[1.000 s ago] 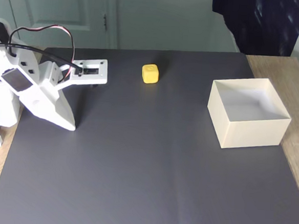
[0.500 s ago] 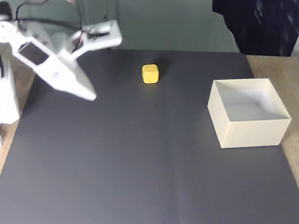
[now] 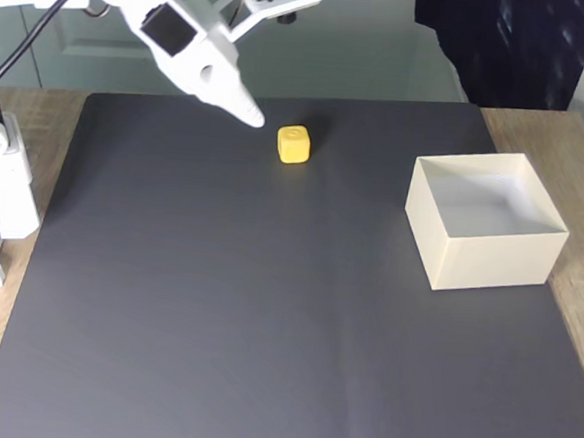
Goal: Grasp a cube block and put it in the white box.
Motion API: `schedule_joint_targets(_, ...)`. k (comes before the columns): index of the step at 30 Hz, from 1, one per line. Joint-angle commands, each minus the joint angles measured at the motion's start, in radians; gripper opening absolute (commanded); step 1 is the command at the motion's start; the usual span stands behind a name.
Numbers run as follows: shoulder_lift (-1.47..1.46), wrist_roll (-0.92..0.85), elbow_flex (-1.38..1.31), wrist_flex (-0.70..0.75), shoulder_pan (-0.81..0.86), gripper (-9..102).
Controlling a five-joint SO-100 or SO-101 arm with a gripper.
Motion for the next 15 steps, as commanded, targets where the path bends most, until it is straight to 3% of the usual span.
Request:
schedule_joint_targets(1, -0.043, -0.015, -0.098, -0.014, -0.021, 0)
schedule_joint_targets(15, -0.123, -0.087, -0.095, -0.04, 0.052, 0)
